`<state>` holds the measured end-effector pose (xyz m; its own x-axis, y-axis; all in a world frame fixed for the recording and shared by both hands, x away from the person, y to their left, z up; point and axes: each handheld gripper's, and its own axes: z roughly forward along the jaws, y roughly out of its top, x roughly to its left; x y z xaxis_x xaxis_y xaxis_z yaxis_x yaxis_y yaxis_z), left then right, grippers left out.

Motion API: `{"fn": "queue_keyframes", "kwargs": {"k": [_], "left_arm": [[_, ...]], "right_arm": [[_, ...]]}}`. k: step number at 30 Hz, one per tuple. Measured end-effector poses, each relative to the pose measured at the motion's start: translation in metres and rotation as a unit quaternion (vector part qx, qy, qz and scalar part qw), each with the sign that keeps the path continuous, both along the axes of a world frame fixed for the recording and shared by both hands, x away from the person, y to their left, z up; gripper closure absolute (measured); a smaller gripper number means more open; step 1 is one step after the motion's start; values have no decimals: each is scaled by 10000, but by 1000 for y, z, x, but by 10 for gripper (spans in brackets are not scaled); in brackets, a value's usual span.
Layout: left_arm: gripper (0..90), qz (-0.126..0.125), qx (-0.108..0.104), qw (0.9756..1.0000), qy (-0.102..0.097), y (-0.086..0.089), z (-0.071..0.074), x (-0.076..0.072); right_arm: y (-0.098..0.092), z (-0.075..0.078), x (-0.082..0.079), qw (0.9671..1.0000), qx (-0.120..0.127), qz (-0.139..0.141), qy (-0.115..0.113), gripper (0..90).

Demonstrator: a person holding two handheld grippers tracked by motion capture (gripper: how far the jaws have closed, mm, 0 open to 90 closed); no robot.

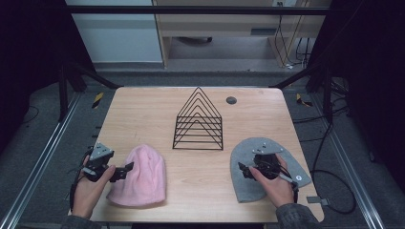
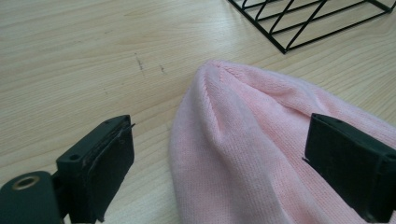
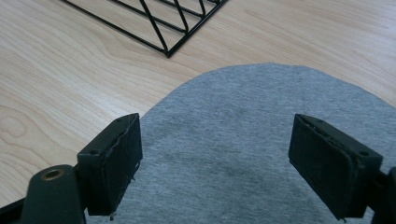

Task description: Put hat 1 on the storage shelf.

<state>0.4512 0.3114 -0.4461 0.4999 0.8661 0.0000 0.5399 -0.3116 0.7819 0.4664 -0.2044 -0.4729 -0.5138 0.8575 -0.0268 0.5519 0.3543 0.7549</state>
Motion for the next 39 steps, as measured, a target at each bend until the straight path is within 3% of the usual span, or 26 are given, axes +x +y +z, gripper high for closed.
{"fn": "queue_keyframes", "kwargs": {"k": [3, 6, 8, 9, 10, 16, 17, 22, 23, 28, 31, 34, 39], "left_arm": [[84, -126, -28, 9998, 145, -2, 4, 3], [87, -237, 126, 9992, 292, -6, 8, 8], [89, -358, 390, 9977, 424, -13, 19, 21], [89, -358, 390, 9977, 424, -13, 19, 21], [88, -484, 483, 9960, 575, -18, 26, 32], [102, -677, 664, 9913, 910, -30, 44, 65], [120, -675, 708, 9909, 921, -31, 45, 69], [172, -781, 1033, 9840, 1220, -39, 48, 89], [191, -772, 1039, 9841, 1217, -40, 47, 91], [308, -825, 1083, 9773, 1621, -40, 30, 106], [349, -765, 989, 9771, 1719, -38, 20, 110], [364, -842, 985, 9738, 1869, -38, 9, 111], [418, -877, 1044, 9705, 1988, -38, 0, 109]], "right_arm": [[0, -1, 0, 10000, -66, -11, 12, 182], [0, -2, 0, 9999, -120, -19, 39, 181], [1, -4, 1, 9999, -108, 38, 123, 164], [2, -4, 1, 9999, -65, 35, 152, 154], [3, -4, 1, 9998, -85, 82, 151, 144], [5, -4, -3, 9997, -127, 143, 121, 132], [5, -3, -4, 9997, -128, 154, 103, 137], [7, -3, -4, 9996, -163, 199, 65, 154], [8, -3, -4, 9996, -178, 205, 74, 157], [10, -2, -5, 9994, -239, 248, 68, 168], [11, -2, -5, 9992, -288, 269, 77, 169], [11, -3, -5, 9990, -321, 293, 102, 171], [12, -3, -5, 9988, -337, 336, 123, 175]]}}
